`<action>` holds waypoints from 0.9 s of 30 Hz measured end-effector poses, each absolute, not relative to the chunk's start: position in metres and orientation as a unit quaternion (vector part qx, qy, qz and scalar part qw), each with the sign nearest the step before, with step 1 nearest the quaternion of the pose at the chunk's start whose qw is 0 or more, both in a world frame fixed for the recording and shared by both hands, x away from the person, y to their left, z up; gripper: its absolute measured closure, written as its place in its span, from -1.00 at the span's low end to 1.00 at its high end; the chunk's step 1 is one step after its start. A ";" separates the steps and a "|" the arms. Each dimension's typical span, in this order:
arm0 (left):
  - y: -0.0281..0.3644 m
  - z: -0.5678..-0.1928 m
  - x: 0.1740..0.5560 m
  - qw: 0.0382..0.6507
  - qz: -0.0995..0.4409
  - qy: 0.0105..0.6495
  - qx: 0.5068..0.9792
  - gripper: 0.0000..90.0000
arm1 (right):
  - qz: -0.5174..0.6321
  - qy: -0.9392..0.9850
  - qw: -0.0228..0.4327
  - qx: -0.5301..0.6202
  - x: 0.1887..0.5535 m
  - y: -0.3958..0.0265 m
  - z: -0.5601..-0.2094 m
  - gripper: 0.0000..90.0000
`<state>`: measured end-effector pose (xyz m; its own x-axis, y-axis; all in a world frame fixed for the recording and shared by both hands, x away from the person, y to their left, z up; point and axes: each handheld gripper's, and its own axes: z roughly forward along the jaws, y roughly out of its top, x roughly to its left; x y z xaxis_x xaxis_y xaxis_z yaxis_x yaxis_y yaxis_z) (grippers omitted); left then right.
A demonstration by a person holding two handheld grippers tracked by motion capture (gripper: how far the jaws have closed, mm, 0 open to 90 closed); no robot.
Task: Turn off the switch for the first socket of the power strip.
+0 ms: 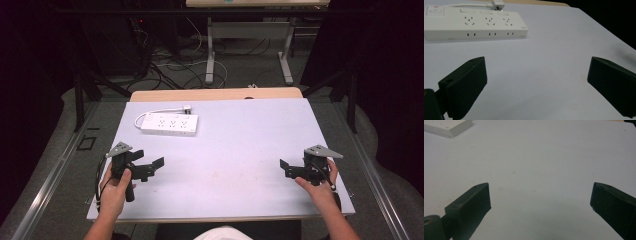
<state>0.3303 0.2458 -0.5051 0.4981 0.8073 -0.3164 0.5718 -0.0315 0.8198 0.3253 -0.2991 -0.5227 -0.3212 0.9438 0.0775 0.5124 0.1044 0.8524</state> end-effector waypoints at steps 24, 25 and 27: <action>0.274 -0.547 0.334 0.450 0.135 0.508 0.722 -0.94 | 0.415 0.703 0.252 0.520 0.328 -0.299 -0.526 -0.94; 0.274 -0.548 0.334 0.449 0.138 0.511 0.720 -0.94 | 0.414 0.703 0.252 0.520 0.328 -0.299 -0.526 -0.94; 0.275 -0.550 0.335 0.446 0.130 0.516 0.720 -0.94 | 0.416 0.704 0.251 0.519 0.328 -0.299 -0.526 -0.94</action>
<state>0.3349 0.2749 -0.5495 0.4344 0.8585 -0.2725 0.6257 -0.0700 0.7770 0.3285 -0.2992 -0.5265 -0.3360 0.9386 0.0779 0.5208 0.1163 0.8457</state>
